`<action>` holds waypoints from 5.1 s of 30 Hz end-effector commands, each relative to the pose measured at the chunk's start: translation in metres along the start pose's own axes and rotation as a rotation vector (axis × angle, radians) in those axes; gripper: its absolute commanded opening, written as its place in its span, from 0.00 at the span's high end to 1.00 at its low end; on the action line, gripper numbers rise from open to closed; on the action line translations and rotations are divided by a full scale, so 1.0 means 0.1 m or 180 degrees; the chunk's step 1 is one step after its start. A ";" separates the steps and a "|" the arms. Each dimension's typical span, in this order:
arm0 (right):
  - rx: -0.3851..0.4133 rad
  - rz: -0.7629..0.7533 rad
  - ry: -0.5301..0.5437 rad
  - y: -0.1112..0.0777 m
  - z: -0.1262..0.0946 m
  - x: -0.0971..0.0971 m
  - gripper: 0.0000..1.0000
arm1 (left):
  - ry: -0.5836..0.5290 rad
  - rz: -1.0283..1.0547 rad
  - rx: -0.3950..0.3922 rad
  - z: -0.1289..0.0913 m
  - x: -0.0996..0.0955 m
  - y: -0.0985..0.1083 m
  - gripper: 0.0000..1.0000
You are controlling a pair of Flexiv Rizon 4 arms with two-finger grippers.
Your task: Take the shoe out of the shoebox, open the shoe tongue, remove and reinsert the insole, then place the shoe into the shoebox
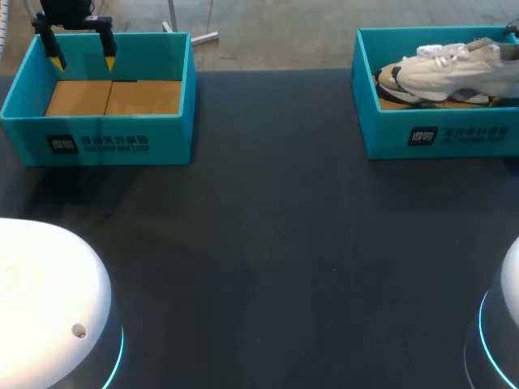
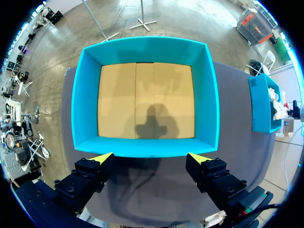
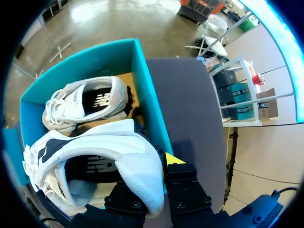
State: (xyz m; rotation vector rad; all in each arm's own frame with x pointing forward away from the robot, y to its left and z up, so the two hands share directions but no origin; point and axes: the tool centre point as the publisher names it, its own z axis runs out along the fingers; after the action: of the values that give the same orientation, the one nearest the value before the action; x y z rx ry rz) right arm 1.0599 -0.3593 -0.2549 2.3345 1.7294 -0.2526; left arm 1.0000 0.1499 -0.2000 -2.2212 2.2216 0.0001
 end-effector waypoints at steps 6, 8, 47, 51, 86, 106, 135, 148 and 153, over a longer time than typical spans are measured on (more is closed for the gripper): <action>-0.0055 0.0067 -0.0004 -0.07 -0.56 -0.14 1.00 | 0.0000 0.0000 0.0000 0.00 0.00 0.00 0.00; -0.0062 0.0083 -0.0012 -0.06 -0.65 -0.16 1.00 | 0.0000 0.0000 0.0000 0.00 0.00 0.00 0.00; -0.0442 0.0157 -0.0202 -1.62 -1.97 0.44 1.00 | 0.0000 0.0000 0.0000 0.00 0.00 0.00 0.00; -0.0467 0.0167 -0.0208 -1.88 -2.03 0.57 1.00 | 0.0000 0.0000 0.0000 0.00 0.00 0.00 0.00; -0.0491 0.0103 -0.0087 -3.53 -1.91 0.94 1.00 | 0.0000 0.0000 0.0000 0.00 0.00 0.00 0.00; -0.0423 0.0032 -0.0040 -3.58 -1.80 1.46 1.00 | 0.0000 0.0000 0.0000 0.00 0.00 0.00 0.00; -0.0308 -0.0010 -0.0079 -4.11 -1.14 2.44 1.00 | 0.0000 0.0000 0.0000 0.00 0.00 0.00 0.00; -0.0254 -0.0149 -0.0202 -4.33 -0.81 2.58 1.00 | 0.0000 0.0000 0.0000 0.00 0.00 0.00 0.00; -0.0227 -0.0152 -0.0248 -4.41 -0.69 2.59 1.00 | 0.0000 0.0000 0.0000 0.00 0.00 0.00 0.00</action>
State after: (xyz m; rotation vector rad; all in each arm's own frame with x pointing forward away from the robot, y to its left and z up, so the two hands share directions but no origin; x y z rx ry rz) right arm 0.7137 0.0172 -0.2844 2.2060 1.7353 -0.2773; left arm 1.0000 0.1499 -0.2000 -2.2212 2.2216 0.0002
